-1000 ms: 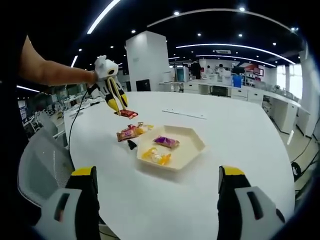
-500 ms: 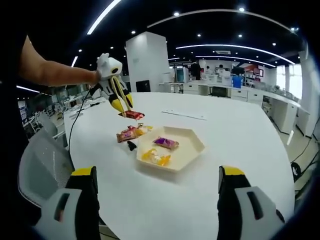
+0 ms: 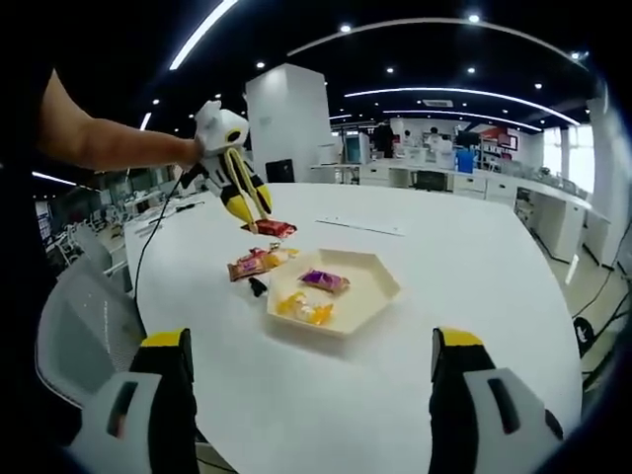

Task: Place the target food into the container with the food tongs after gripping and lifting it, then release it inside without dropping or visibly crushing the food.

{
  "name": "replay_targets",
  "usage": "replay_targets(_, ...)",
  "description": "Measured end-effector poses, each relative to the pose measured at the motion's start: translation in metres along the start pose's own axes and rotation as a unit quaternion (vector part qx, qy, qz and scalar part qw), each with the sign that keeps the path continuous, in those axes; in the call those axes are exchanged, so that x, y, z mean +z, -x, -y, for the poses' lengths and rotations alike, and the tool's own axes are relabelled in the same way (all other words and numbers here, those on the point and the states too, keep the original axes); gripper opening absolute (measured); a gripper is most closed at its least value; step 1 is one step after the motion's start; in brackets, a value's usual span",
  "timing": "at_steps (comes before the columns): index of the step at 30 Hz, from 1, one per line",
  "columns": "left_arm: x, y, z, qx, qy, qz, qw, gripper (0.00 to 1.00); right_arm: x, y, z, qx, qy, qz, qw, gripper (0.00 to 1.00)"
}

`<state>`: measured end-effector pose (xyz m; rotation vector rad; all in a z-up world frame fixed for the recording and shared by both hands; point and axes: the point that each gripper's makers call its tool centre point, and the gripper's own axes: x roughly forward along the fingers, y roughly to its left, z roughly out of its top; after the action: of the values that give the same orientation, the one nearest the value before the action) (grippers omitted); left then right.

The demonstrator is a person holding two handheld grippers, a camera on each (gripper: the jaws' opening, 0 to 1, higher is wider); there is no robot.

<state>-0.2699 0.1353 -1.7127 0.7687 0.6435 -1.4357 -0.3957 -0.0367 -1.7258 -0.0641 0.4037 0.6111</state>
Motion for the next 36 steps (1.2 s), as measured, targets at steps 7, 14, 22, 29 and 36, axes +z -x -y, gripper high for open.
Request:
replay_targets(7,0.011,-0.012,-0.004,-0.001,0.001,0.002,1.0000,0.18,-0.003,0.004,0.003,-0.003,-0.001,-0.002,1.0000,0.99)
replay_targets(14,0.020,-0.023,-0.006,0.001,0.002,0.006,1.0000,0.18,-0.005,0.008,0.005,-0.007,-0.003,-0.002,1.0000,0.99)
replay_targets(22,0.030,-0.035,-0.013,0.009,0.002,0.012,0.9999,0.19,-0.005,0.010,0.005,-0.009,-0.005,0.001,0.9999,0.99)
replay_targets(29,0.030,-0.048,-0.020,0.016,0.001,0.010,0.9998,0.19,-0.006,0.012,0.007,-0.013,-0.008,0.004,0.9999,0.99)
replay_targets(36,0.033,-0.061,-0.020,0.014,0.000,0.010,0.9998,0.19,-0.009,0.013,0.007,-0.013,-0.011,0.000,0.9999,0.99)
